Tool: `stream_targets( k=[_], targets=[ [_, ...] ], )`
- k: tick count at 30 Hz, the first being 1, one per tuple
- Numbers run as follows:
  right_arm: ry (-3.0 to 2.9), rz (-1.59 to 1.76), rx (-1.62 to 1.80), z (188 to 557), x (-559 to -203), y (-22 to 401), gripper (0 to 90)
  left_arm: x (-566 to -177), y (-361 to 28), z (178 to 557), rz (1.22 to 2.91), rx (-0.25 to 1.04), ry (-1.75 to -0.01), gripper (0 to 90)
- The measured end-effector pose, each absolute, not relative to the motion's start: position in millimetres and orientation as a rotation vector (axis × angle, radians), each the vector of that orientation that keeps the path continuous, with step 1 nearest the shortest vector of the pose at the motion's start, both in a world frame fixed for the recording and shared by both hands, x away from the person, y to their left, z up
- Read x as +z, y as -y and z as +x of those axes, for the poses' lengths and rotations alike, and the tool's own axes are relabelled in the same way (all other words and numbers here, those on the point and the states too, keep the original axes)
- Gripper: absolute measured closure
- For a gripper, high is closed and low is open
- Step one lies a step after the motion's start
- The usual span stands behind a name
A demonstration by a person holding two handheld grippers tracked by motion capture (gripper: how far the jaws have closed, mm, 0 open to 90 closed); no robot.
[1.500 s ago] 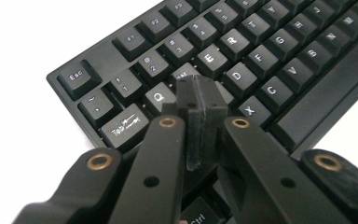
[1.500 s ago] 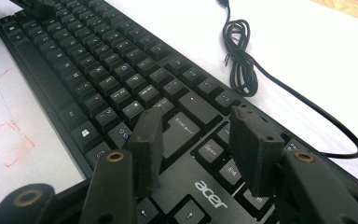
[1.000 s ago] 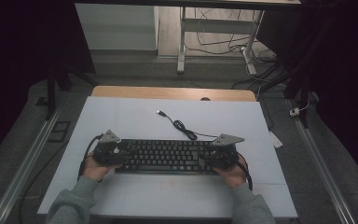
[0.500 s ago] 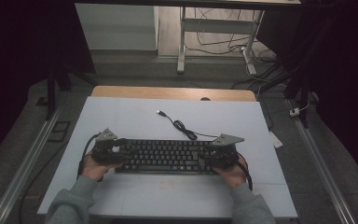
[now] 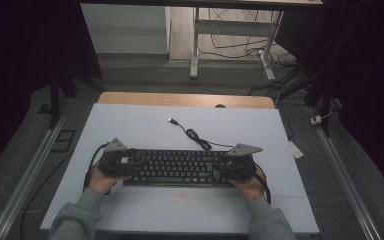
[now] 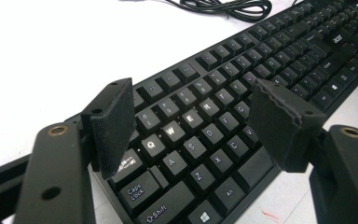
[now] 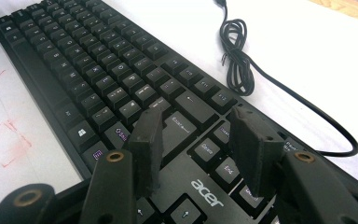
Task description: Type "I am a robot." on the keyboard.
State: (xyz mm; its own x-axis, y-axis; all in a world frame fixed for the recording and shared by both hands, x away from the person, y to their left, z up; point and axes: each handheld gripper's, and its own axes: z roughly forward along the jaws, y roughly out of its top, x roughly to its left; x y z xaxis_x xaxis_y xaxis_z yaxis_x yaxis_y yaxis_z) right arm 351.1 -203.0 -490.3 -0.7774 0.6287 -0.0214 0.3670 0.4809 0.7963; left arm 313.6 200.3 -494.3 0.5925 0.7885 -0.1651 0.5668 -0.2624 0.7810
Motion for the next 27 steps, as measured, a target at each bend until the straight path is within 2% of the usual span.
stream_targets(
  k=[18, 22, 27],
  targets=[
    [-2.418, 0.841, 1.191, 351, -490, 203, 54.7, -491, -175, 306, 2.017, 0.286, -0.981, 32.8],
    [-2.416, 0.842, 1.194, 351, -490, 203, 54.7, -492, -169, 303, 2.039, 0.272, -0.945, 36.9],
    [-2.418, 0.841, 1.189, 351, -490, 203, 54.6, -494, -158, 300, 2.085, 0.251, -0.898, 46.7]
  ],
)
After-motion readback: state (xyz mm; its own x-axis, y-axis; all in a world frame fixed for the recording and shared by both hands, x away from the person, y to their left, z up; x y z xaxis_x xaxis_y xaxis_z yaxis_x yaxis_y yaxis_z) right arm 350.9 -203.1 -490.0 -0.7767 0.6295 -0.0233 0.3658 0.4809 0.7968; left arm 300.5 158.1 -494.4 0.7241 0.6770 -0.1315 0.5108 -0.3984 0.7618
